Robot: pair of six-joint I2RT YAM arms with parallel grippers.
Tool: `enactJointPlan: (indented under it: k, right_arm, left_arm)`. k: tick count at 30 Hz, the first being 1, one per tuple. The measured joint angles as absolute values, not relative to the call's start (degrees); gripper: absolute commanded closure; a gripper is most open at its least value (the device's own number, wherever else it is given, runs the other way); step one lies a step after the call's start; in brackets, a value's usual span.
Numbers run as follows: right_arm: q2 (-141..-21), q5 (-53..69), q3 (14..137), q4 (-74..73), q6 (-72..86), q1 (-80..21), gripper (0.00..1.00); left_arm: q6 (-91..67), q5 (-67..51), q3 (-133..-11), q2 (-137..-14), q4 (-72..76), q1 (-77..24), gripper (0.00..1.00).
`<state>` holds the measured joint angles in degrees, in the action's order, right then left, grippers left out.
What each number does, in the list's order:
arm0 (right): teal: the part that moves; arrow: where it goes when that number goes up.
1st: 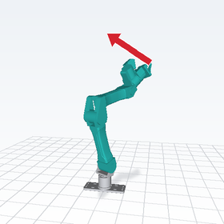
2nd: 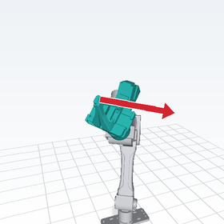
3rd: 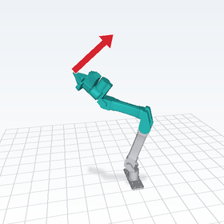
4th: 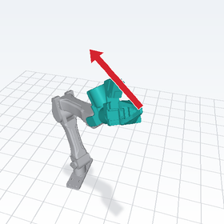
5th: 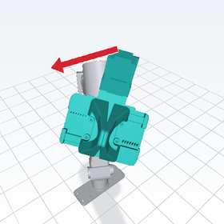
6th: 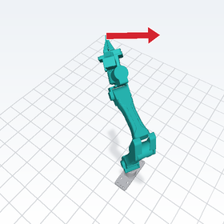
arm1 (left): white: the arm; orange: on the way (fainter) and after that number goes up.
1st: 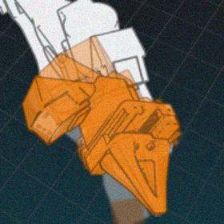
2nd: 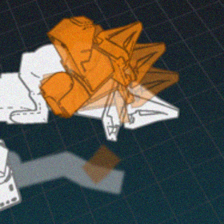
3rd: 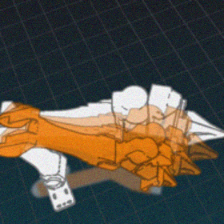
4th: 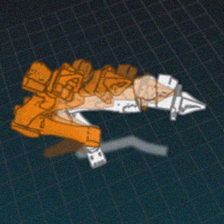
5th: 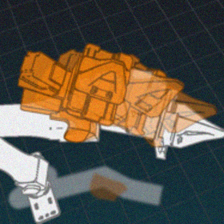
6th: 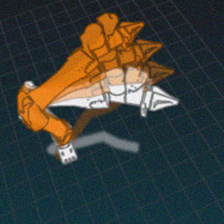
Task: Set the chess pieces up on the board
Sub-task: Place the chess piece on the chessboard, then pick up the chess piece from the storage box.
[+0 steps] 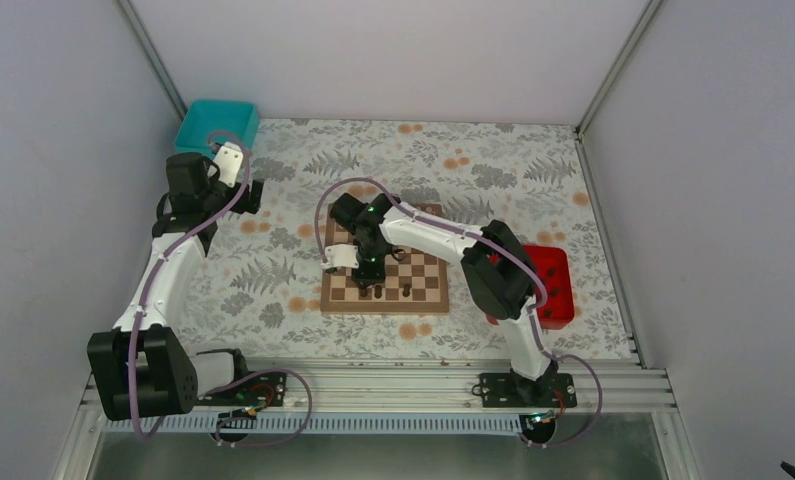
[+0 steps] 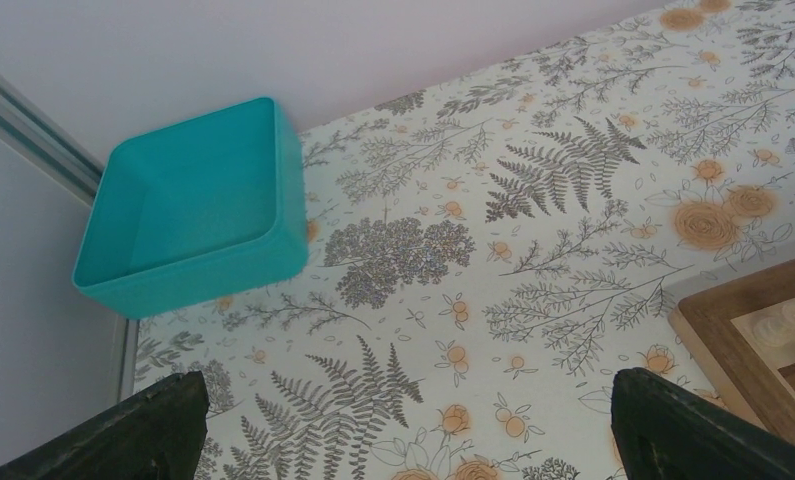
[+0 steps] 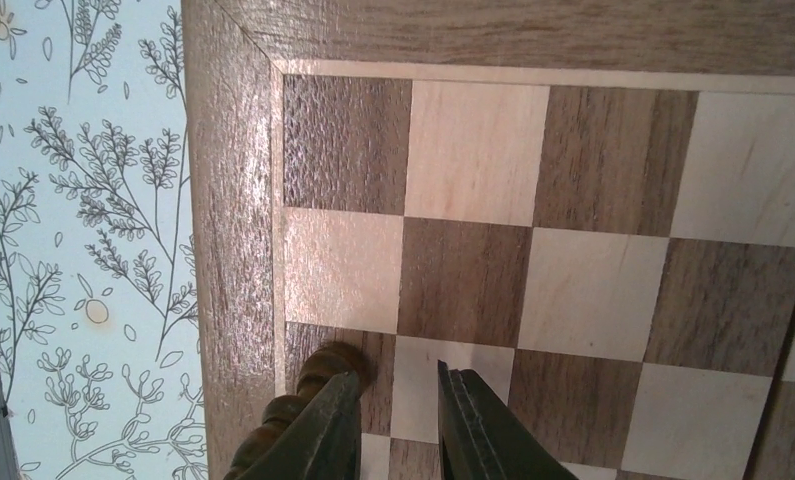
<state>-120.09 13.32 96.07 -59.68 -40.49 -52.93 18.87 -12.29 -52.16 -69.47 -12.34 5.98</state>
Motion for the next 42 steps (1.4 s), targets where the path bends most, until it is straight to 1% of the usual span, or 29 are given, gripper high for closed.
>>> enactJointPlan:
  k: [10, 17, 20, 22, 26, 30, 33, 36, 39, 42]
  right_arm:
    - [-120.4, 13.0, 96.1, -59.7, -40.5, -52.9, 0.75]
    - [-120.1, 11.2, 95.7, -57.6, -40.2, -52.8, 0.63]
    - [-118.8, 10.4, 95.7, -56.8, -40.0, -52.0, 0.61]
    - [-116.9, 9.9, 95.6, -56.6, -39.9, -51.3, 0.58]
    - [-109.1, 9.4, 93.1, -56.0, -39.3, -47.6, 0.55]
    - [-97.1, 9.2, 87.4, -55.5, -38.9, -39.6, 0.52]
    - [-86.8, 9.3, 81.4, -55.1, -39.0, -29.9, 0.49]
    - [-77.7, 9.6, 74.5, -55.3, -40.4, -17.8, 0.47]
    - [-72.3, 10.1, 67.9, -55.4, -42.6, -8.1, 0.46]
    - [-70.9, 10.3, 61.1, -55.0, -44.3, -3.5, 0.46]
  left_arm:
    - [18.9, -12.3, -52.2, -69.5, -12.3, 6.0, 0.0]
    - [18.9, -12.3, -52.2, -69.5, -12.3, 6.0, 0.0]
    - [18.9, -12.3, -52.2, -69.5, -12.3, 6.0, 0.0]
    - [18.9, -12.3, -52.2, -69.5, -12.3, 6.0, 0.0]
    - [18.9, -12.3, -52.2, -69.5, -12.3, 6.2, 0.0]
    - [18.9, -12.3, -52.2, -69.5, -12.3, 6.4, 0.0]
    - [18.9, -12.4, -52.2, -69.5, -12.4, 6.4, 0.0]
    - [18.9, -12.4, -52.2, -69.5, -12.5, 6.4, 0.0]
    - [18.9, -12.4, -52.2, -70.3, -12.5, 6.4, 0.0]
    - [18.9, -12.0, -52.2, -72.0, -12.7, 6.4, 0.0]
